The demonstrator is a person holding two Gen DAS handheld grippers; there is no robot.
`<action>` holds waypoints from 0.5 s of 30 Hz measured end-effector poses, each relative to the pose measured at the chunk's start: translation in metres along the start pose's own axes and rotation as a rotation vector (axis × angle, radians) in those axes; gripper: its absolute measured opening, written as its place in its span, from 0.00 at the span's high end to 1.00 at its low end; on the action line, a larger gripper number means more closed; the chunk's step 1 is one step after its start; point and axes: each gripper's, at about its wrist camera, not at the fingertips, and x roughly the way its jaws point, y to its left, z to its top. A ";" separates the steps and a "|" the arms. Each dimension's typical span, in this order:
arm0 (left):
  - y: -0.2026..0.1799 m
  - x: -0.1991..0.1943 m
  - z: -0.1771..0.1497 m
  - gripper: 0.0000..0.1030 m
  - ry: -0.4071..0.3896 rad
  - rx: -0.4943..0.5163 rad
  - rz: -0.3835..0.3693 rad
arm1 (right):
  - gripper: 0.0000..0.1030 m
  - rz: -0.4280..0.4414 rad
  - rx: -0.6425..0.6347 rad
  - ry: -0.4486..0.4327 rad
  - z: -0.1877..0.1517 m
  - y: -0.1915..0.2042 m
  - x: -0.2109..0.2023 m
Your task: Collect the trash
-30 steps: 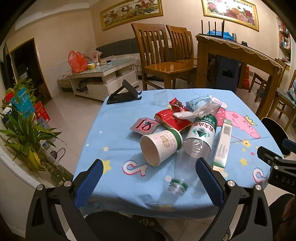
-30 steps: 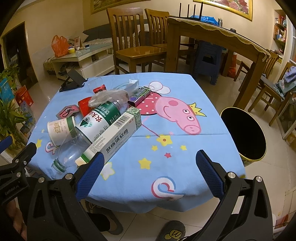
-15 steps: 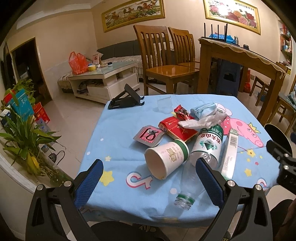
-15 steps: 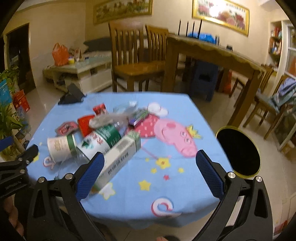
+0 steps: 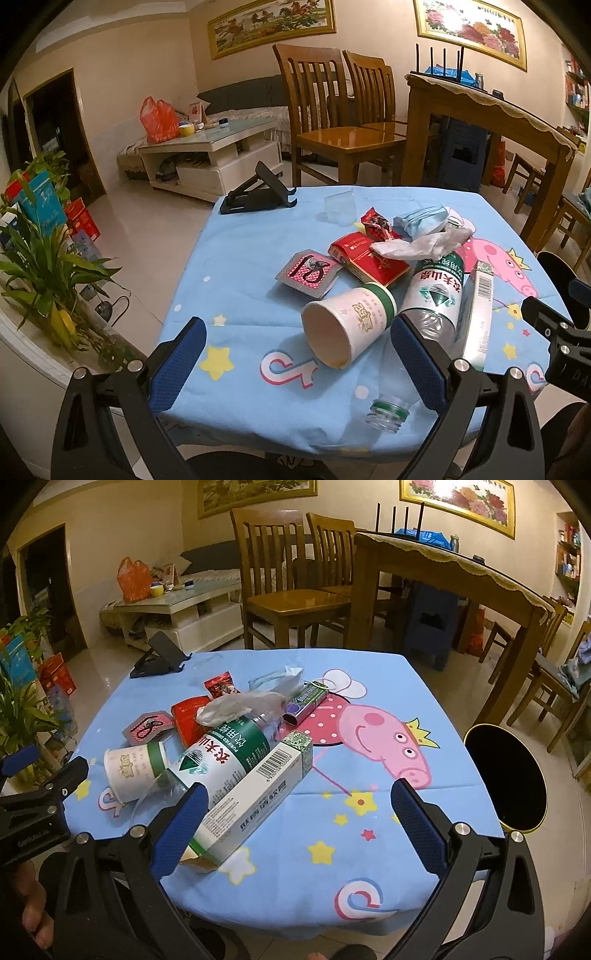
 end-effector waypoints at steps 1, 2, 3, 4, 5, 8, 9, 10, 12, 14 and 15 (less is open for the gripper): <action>0.001 0.001 0.000 0.06 0.000 0.000 0.000 | 0.05 0.000 0.001 0.002 0.000 -0.001 0.001; 0.001 0.001 0.000 0.06 0.000 0.001 0.000 | 0.05 -0.001 0.002 0.004 0.000 0.000 0.002; 0.001 0.001 0.000 0.06 -0.001 0.001 0.000 | 0.05 -0.001 0.003 0.006 0.000 0.000 0.003; 0.001 0.002 0.000 0.06 -0.001 0.002 0.000 | 0.05 0.000 0.004 0.008 0.000 0.000 0.004; 0.001 0.001 0.000 0.06 -0.001 0.000 0.000 | 0.05 0.000 0.006 0.010 0.000 0.000 0.005; 0.001 0.001 0.000 0.06 0.001 -0.001 -0.002 | 0.05 -0.001 0.006 0.010 0.000 0.000 0.005; 0.001 0.002 0.000 0.06 0.002 -0.002 -0.003 | 0.05 -0.001 0.005 0.011 0.000 0.000 0.006; 0.001 0.003 0.001 0.06 0.003 -0.003 -0.002 | 0.05 -0.001 0.004 0.011 0.001 0.001 0.007; 0.004 0.005 0.001 0.06 0.004 -0.005 -0.004 | 0.05 -0.001 0.001 0.012 0.001 0.001 0.007; 0.003 0.005 0.001 0.06 0.001 -0.004 -0.001 | 0.05 0.001 -0.010 0.012 0.001 0.004 0.008; 0.004 0.005 0.001 0.06 0.001 -0.004 0.000 | 0.05 0.009 -0.025 0.010 0.001 0.007 0.008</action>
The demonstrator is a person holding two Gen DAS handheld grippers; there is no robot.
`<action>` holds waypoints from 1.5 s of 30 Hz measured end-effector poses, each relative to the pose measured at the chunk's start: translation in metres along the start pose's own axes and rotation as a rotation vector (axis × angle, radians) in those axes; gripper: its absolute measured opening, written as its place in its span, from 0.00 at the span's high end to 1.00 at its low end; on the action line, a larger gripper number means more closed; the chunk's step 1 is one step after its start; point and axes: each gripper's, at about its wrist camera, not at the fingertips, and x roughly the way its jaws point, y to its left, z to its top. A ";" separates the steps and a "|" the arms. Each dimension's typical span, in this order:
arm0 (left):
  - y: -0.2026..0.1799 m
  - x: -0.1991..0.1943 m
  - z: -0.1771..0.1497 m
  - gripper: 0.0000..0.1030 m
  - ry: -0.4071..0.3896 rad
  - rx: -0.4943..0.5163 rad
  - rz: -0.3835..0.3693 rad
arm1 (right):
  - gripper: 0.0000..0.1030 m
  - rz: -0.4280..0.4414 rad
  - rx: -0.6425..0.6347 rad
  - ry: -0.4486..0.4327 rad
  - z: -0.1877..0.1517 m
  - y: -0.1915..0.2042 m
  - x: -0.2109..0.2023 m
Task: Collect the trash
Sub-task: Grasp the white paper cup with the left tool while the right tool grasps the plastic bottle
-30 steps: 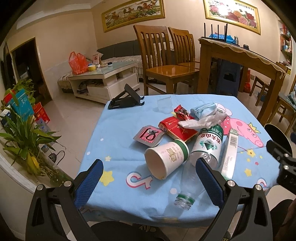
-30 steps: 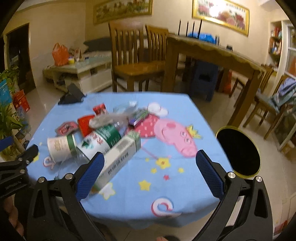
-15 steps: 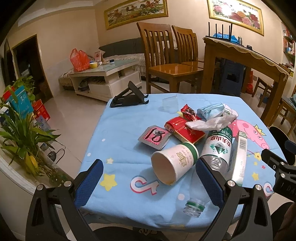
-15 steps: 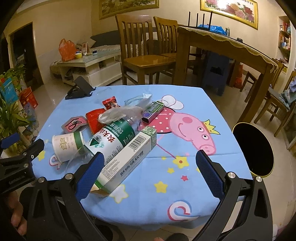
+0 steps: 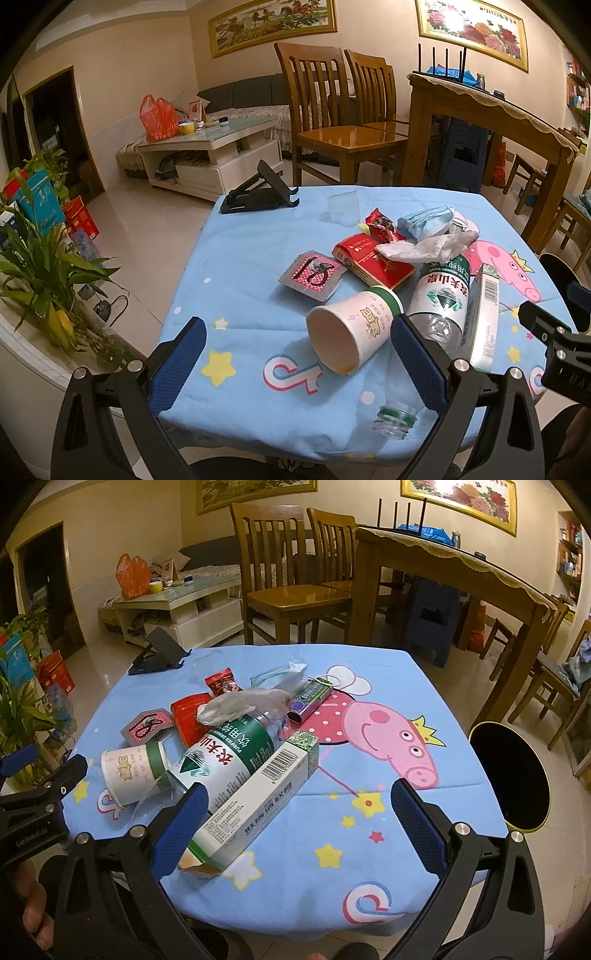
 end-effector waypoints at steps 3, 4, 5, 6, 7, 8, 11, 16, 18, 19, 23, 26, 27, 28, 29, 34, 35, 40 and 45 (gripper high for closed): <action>0.006 0.004 0.001 0.06 0.003 -0.011 -0.004 | 0.05 0.065 -0.091 -0.007 0.004 0.015 -0.001; 0.007 0.005 0.001 0.06 0.005 -0.015 -0.003 | 0.05 0.100 -0.166 -0.010 0.007 0.025 -0.002; 0.011 0.007 0.001 0.06 0.008 -0.019 -0.002 | 0.05 0.129 -0.248 -0.016 0.009 0.034 -0.003; 0.013 0.008 0.000 0.06 0.011 -0.023 -0.002 | 0.05 0.159 -0.323 -0.025 0.009 0.042 -0.005; 0.019 0.010 0.000 0.06 0.019 -0.034 -0.005 | 0.05 0.213 -0.475 -0.040 0.008 0.056 -0.008; 0.023 0.012 -0.001 0.06 0.027 -0.044 -0.011 | 0.05 0.233 -0.569 -0.047 0.006 0.064 -0.009; 0.045 0.018 -0.005 0.06 0.047 -0.086 -0.024 | 0.05 0.250 -0.909 -0.013 -0.008 0.091 -0.003; 0.083 0.034 -0.016 0.06 0.099 -0.171 -0.005 | 0.25 0.126 -1.378 0.046 -0.048 0.132 0.033; 0.098 0.038 -0.021 0.06 0.112 -0.198 0.014 | 0.35 0.119 -1.465 0.065 -0.059 0.142 0.045; 0.103 0.039 -0.023 0.06 0.116 -0.207 0.020 | 0.33 0.100 -1.499 0.053 -0.063 0.149 0.052; 0.119 0.042 -0.028 0.06 0.122 -0.230 0.041 | 0.29 0.035 -1.570 0.008 -0.069 0.164 0.076; 0.121 0.045 -0.028 0.06 0.118 -0.221 0.029 | 0.29 0.031 -1.530 0.033 -0.067 0.170 0.087; 0.120 0.047 -0.026 0.06 0.119 -0.215 0.018 | 0.29 0.038 -1.504 0.046 -0.065 0.173 0.090; 0.119 0.051 -0.025 0.06 0.124 -0.207 0.004 | 0.30 0.056 -1.460 0.066 -0.062 0.175 0.091; 0.118 0.054 -0.024 0.06 0.133 -0.202 -0.007 | 0.30 0.072 -1.434 0.077 -0.053 0.184 0.095; 0.118 0.064 -0.015 0.06 0.146 -0.209 -0.078 | 0.31 0.221 -1.256 0.123 -0.021 0.180 0.086; 0.118 0.066 -0.013 0.06 0.146 -0.208 -0.086 | 0.31 0.273 -1.231 0.118 -0.014 0.177 0.080; 0.108 0.075 0.002 0.06 0.153 -0.224 -0.201 | 0.32 0.370 -1.117 0.016 0.014 0.152 0.059; 0.088 0.079 0.010 0.06 0.175 -0.234 -0.277 | 0.32 0.485 -0.913 -0.016 0.051 0.122 0.052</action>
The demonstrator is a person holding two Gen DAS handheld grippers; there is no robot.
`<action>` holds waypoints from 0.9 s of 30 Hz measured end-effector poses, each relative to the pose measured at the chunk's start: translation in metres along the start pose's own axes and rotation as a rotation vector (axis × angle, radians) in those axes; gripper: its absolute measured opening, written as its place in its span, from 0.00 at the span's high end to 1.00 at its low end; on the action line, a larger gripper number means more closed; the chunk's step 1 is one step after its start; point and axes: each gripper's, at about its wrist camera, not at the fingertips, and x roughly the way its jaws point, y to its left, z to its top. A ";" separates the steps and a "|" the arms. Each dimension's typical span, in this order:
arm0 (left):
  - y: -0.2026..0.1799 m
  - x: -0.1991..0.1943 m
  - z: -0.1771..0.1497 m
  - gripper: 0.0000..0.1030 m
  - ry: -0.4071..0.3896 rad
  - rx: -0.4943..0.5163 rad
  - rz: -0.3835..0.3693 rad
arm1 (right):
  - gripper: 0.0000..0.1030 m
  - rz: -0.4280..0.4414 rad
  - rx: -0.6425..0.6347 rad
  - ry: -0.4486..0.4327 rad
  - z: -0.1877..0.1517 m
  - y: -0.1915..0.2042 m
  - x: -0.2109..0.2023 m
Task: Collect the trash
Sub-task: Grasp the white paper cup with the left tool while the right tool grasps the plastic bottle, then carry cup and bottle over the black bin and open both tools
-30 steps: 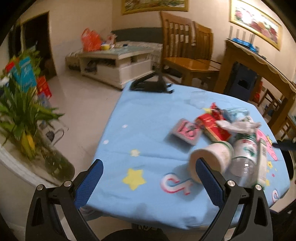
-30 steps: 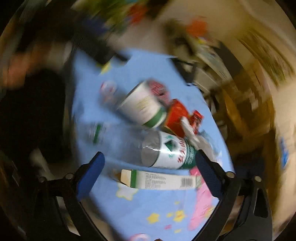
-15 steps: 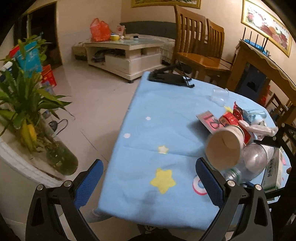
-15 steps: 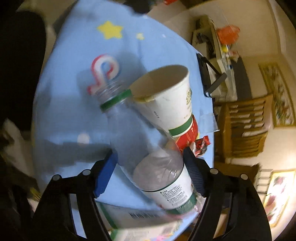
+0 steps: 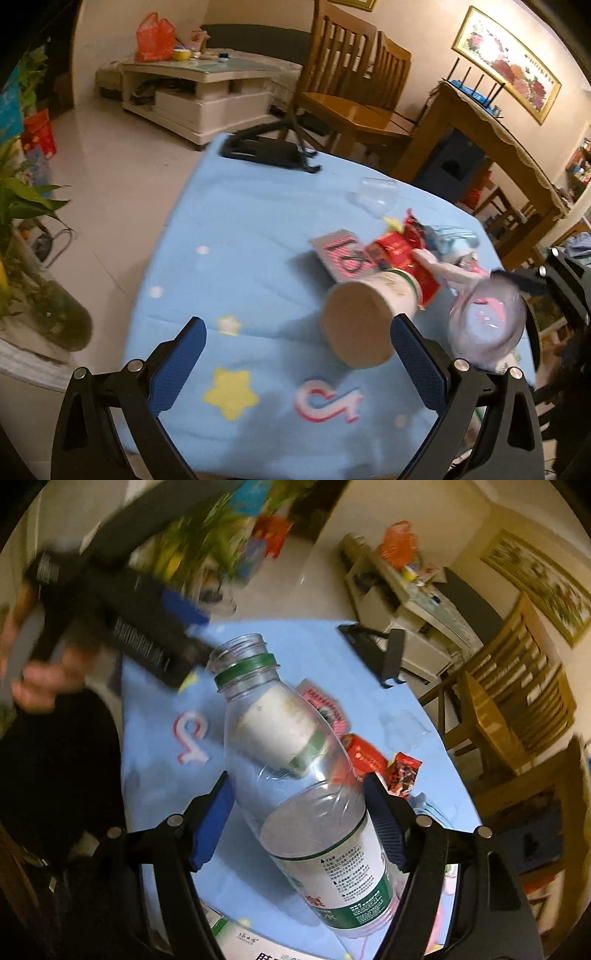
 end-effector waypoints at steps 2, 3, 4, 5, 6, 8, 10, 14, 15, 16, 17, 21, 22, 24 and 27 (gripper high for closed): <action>-0.005 0.003 -0.001 0.06 0.011 -0.003 -0.029 | 0.32 0.074 0.104 -0.062 -0.002 -0.016 -0.019; -0.006 0.004 -0.001 0.06 0.016 -0.004 -0.036 | 0.32 0.112 0.158 -0.103 -0.004 -0.027 -0.029; -0.009 0.006 -0.001 0.06 0.023 -0.005 -0.042 | 0.32 0.147 0.210 -0.136 -0.004 -0.038 -0.036; -0.011 0.008 0.000 0.06 0.029 -0.006 -0.049 | 0.32 0.170 0.261 -0.163 -0.007 -0.049 -0.043; -0.013 0.010 0.000 0.06 0.034 -0.007 -0.051 | 0.32 0.187 0.311 -0.185 -0.011 -0.057 -0.049; -0.021 0.015 0.002 0.06 0.045 -0.003 -0.046 | 0.32 0.244 0.465 -0.252 -0.024 -0.082 -0.061; -0.033 0.018 0.001 0.06 0.048 0.020 -0.037 | 0.32 0.340 0.632 -0.351 -0.045 -0.108 -0.072; -0.056 0.030 0.001 0.28 0.058 0.064 -0.004 | 0.32 0.403 0.836 -0.476 -0.086 -0.143 -0.090; -0.062 0.039 0.000 0.60 0.084 0.073 -0.005 | 0.32 0.398 0.864 -0.490 -0.095 -0.150 -0.095; -0.065 0.043 0.000 0.70 0.103 0.078 -0.052 | 0.32 0.398 0.882 -0.502 -0.102 -0.153 -0.100; -0.067 0.046 0.000 0.87 0.119 0.074 -0.092 | 0.32 0.398 0.896 -0.514 -0.108 -0.156 -0.104; -0.074 0.042 -0.001 0.97 0.083 0.074 0.048 | 0.32 0.399 0.926 -0.562 -0.134 -0.162 -0.126; -0.073 0.035 0.000 0.97 0.071 0.049 0.031 | 0.32 0.407 0.935 -0.585 -0.140 -0.165 -0.132; -0.075 0.022 0.003 0.97 0.042 0.035 0.026 | 0.32 0.424 0.953 -0.634 -0.157 -0.171 -0.147; -0.086 0.002 0.009 0.97 0.000 0.043 0.016 | 0.32 0.501 0.995 -0.734 -0.180 -0.182 -0.159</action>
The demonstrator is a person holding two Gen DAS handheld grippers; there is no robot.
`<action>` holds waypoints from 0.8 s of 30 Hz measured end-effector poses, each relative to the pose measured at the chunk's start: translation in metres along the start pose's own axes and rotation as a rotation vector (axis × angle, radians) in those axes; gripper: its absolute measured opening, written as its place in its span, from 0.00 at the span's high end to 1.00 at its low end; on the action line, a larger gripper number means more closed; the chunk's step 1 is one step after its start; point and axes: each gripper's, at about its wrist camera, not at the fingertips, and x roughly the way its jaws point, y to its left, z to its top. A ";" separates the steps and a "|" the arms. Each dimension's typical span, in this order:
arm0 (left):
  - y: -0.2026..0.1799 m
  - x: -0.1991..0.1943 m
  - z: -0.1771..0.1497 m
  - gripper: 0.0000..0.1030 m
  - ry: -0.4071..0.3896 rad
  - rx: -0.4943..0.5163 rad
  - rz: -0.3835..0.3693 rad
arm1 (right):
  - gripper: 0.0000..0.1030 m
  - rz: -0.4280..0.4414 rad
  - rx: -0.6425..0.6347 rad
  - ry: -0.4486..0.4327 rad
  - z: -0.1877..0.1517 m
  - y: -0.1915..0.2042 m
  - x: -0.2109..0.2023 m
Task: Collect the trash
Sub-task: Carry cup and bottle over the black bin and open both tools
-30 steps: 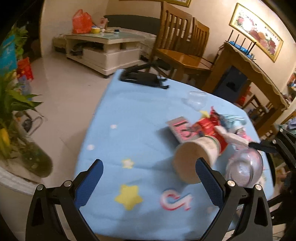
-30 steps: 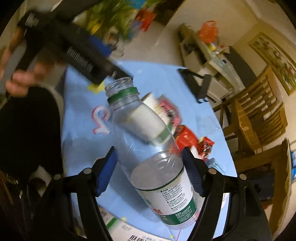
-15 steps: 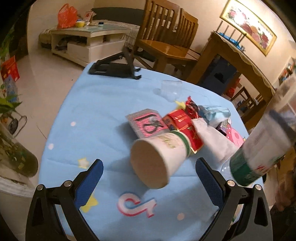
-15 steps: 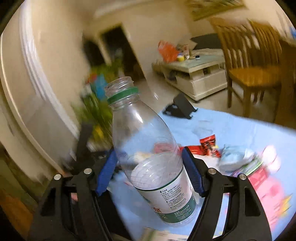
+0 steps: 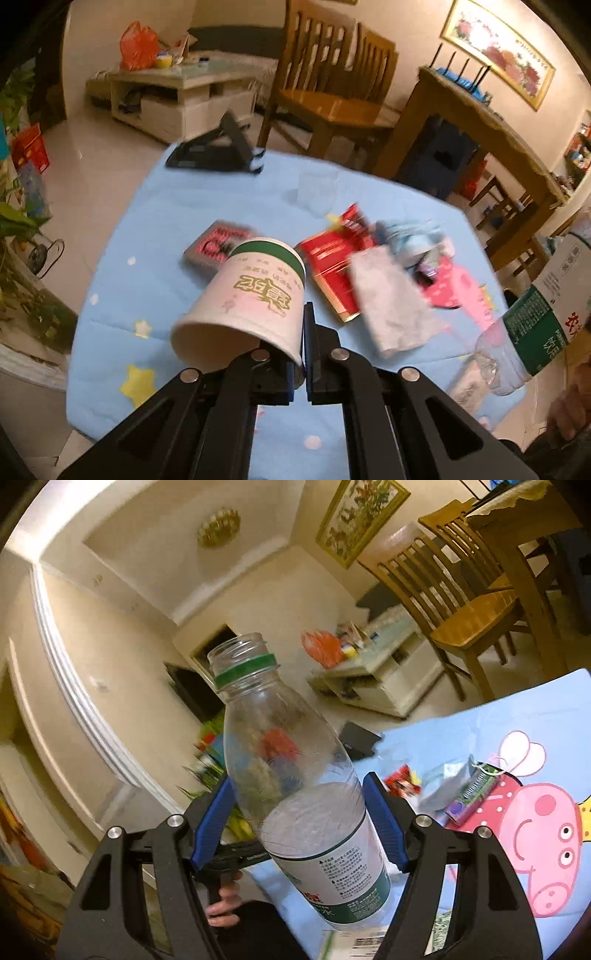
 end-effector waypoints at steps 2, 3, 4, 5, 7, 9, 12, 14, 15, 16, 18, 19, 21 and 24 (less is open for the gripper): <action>-0.016 -0.017 0.004 0.97 -0.024 0.010 -0.082 | 0.32 0.030 0.012 -0.034 0.003 -0.005 -0.017; -0.023 -0.019 0.004 0.97 -0.027 0.009 -0.115 | 0.32 0.012 0.011 -0.040 0.004 -0.007 -0.020; -0.032 -0.022 0.005 0.97 -0.018 0.001 -0.158 | 0.32 -0.046 -0.003 -0.037 0.004 -0.011 -0.025; -0.041 -0.020 0.007 0.97 -0.001 -0.002 -0.187 | 0.32 -0.086 -0.009 -0.035 0.001 -0.016 -0.033; -0.063 -0.013 0.009 0.97 0.032 -0.006 -0.288 | 0.32 -0.098 0.000 -0.071 -0.004 -0.027 -0.057; -0.086 -0.015 0.014 0.97 0.020 0.015 -0.377 | 0.32 -0.116 -0.013 -0.129 -0.006 -0.034 -0.085; -0.131 -0.051 0.023 0.97 -0.119 0.114 -0.530 | 0.32 -0.123 0.004 -0.248 -0.003 -0.052 -0.144; -0.163 -0.087 0.028 0.97 -0.271 0.223 -0.580 | 0.32 -0.176 0.007 -0.302 -0.003 -0.063 -0.176; -0.172 -0.099 0.029 0.97 -0.316 0.255 -0.595 | 0.32 -0.208 0.018 -0.341 -0.004 -0.070 -0.198; -0.186 -0.117 0.032 0.97 -0.392 0.303 -0.628 | 0.32 -0.229 0.031 -0.375 -0.004 -0.076 -0.218; -0.203 -0.137 0.035 0.97 -0.485 0.360 -0.642 | 0.32 -0.277 0.042 -0.435 -0.007 -0.084 -0.249; -0.215 -0.151 0.036 0.97 -0.560 0.402 -0.635 | 0.32 -0.298 0.046 -0.471 -0.009 -0.087 -0.265; -0.235 -0.180 0.034 0.97 -0.721 0.470 -0.608 | 0.32 -0.341 0.051 -0.530 -0.014 -0.092 -0.296; -0.259 -0.208 0.027 0.97 -0.872 0.511 -0.610 | 0.32 -0.566 0.027 -0.529 -0.017 -0.096 -0.319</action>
